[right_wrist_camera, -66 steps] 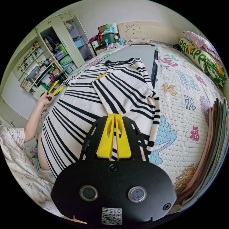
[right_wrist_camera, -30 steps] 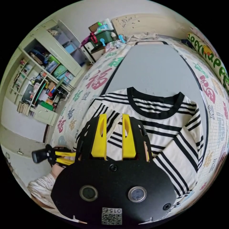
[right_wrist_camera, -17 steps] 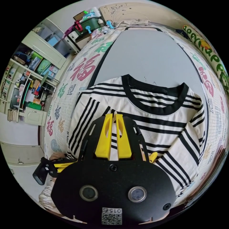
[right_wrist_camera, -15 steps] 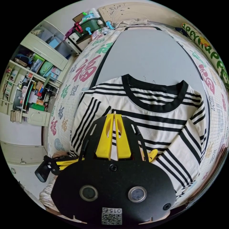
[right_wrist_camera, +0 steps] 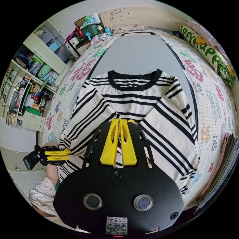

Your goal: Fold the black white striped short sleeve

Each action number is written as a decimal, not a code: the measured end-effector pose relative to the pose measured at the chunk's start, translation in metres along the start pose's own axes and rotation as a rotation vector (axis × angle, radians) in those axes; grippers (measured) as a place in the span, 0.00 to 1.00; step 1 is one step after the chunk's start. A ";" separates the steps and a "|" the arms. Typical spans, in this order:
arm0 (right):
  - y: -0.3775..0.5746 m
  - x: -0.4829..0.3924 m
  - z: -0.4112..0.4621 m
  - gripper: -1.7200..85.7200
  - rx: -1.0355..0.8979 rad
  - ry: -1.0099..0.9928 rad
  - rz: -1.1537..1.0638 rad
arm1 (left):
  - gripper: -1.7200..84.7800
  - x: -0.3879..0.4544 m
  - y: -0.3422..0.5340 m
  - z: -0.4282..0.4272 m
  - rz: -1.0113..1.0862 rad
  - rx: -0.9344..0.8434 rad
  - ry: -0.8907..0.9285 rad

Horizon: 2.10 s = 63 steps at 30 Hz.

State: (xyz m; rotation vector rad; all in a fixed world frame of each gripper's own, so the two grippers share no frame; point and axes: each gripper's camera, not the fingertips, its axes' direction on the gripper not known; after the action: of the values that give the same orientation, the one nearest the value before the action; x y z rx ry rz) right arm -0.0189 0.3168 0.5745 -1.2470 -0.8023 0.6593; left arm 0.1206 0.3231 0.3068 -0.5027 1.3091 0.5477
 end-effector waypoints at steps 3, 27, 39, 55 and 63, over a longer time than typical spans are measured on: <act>0.004 0.003 0.014 0.02 -0.009 0.032 -0.033 | 0.03 0.001 0.009 0.001 0.005 -0.024 0.012; -0.138 -0.044 0.122 0.15 0.037 -0.097 -0.135 | 0.09 -0.090 0.157 -0.007 -0.495 -0.103 0.124; -0.168 -0.053 0.151 0.08 0.043 -0.054 -0.091 | 0.07 -0.084 0.170 0.004 -0.471 -0.160 0.084; -0.193 -0.059 0.156 0.02 0.032 -0.045 -0.068 | 0.03 -0.085 0.182 -0.002 -0.470 -0.174 0.080; -0.199 -0.072 0.157 0.03 0.038 -0.043 -0.084 | 0.03 -0.088 0.186 0.002 -0.462 -0.208 0.058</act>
State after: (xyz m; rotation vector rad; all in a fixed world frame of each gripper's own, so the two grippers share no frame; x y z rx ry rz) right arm -0.1878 0.3049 0.7768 -1.1621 -0.8695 0.6321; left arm -0.0107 0.4596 0.3870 -0.9696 1.1443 0.2839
